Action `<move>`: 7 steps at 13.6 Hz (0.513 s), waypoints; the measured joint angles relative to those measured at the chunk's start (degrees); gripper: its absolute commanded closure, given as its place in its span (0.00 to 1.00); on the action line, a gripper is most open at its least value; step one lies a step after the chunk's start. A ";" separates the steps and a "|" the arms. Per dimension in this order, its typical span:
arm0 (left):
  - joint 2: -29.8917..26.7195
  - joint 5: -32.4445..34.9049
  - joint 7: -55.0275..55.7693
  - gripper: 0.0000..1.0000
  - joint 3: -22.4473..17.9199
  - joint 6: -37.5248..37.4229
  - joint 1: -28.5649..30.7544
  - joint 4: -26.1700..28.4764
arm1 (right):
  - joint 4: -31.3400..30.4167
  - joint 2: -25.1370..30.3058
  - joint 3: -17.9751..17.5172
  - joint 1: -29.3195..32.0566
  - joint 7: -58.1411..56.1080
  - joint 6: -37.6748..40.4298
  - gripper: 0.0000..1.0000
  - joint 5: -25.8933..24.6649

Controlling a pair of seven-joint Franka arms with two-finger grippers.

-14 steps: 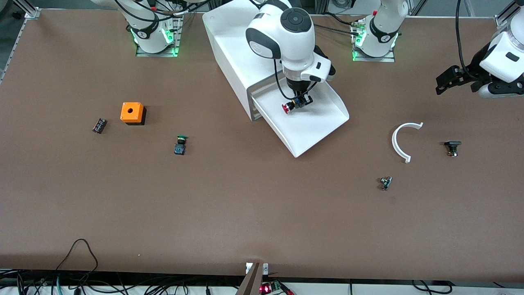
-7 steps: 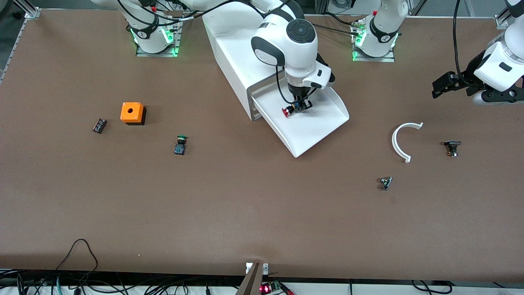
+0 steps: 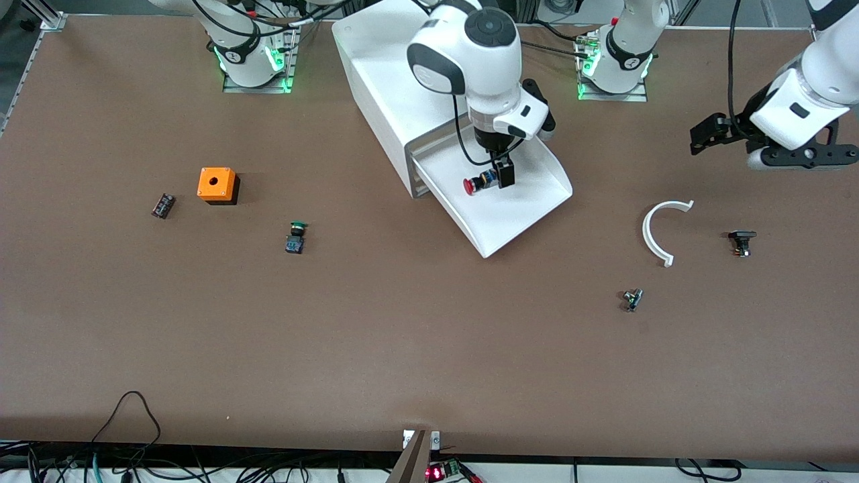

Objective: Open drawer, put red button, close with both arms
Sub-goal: 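Open the right gripper to drop the button and withdraw it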

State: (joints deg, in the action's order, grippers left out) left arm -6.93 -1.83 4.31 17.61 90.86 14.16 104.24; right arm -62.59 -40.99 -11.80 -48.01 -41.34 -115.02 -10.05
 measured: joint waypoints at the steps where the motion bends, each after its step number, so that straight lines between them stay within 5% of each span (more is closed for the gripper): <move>1: -0.04 -0.34 0.03 0.00 0.70 -0.11 -0.04 -0.14 | 0.25 2.06 1.23 0.53 3.31 0.88 0.00 0.00; 7: 0.39 -0.75 0.14 0.00 1.76 -0.76 -1.02 -0.44 | -0.37 11.28 4.49 12.12 20.94 4.68 0.00 0.05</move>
State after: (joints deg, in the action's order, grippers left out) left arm -6.54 -2.58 4.46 19.37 90.10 13.14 103.80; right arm -62.96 -29.71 -7.31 -35.89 -20.41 -110.34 -10.00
